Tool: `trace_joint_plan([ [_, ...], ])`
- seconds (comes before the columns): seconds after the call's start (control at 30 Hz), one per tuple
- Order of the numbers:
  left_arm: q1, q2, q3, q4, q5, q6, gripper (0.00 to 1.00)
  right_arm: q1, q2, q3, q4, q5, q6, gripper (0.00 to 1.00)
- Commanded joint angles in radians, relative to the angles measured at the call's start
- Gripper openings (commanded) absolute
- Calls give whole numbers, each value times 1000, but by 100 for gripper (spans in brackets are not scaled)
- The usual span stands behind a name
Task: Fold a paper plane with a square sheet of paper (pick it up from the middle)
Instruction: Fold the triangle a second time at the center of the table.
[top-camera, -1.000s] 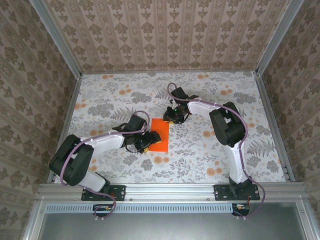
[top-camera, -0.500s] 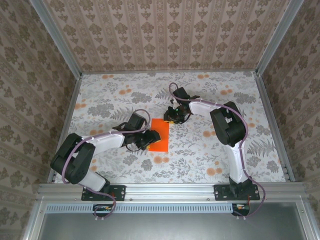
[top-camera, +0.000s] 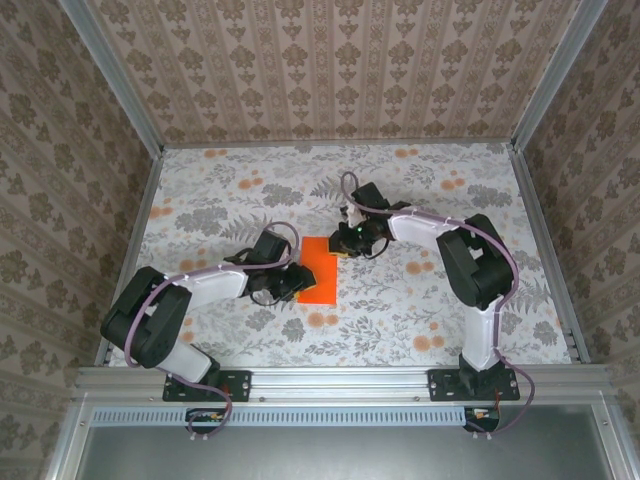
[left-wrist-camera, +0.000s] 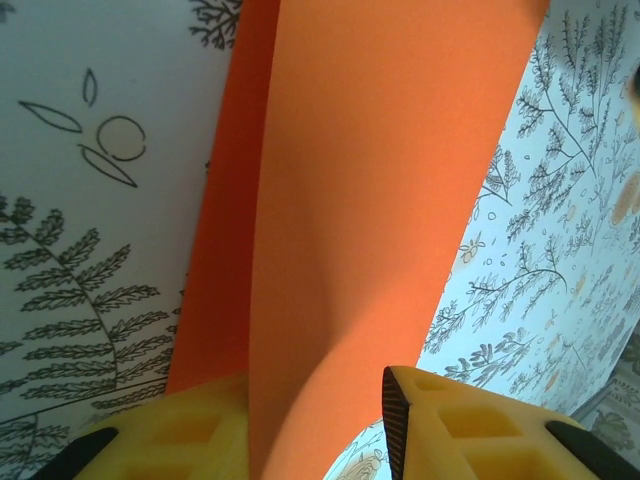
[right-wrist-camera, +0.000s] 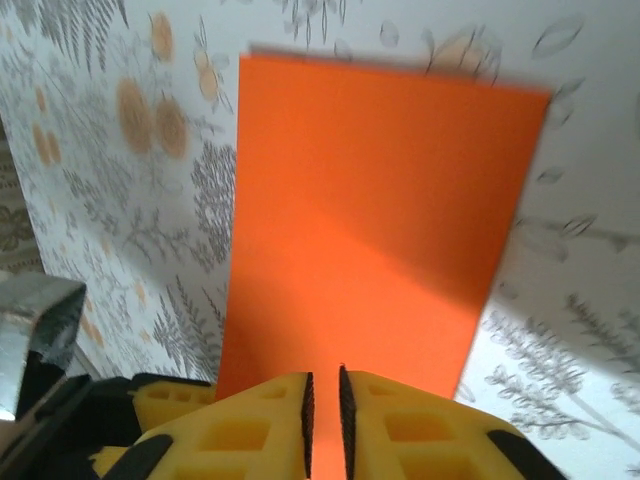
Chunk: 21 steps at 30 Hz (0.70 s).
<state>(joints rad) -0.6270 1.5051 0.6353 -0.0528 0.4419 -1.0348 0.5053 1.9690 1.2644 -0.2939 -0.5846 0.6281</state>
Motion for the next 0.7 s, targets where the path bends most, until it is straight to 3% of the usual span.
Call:
trace_joint_plan([
  [0.0, 6, -17, -18, 12, 8, 15, 36, 36, 11, -23, -15, -23, -8, 13],
  [0.3, 6, -61, -31, 55, 42, -2, 36, 49, 83, -8, -53, 28, 2, 8],
  [0.67, 6, 17, -38, 339, 149, -94, 41, 49, 123, 2, -113, 65, 2, 8],
])
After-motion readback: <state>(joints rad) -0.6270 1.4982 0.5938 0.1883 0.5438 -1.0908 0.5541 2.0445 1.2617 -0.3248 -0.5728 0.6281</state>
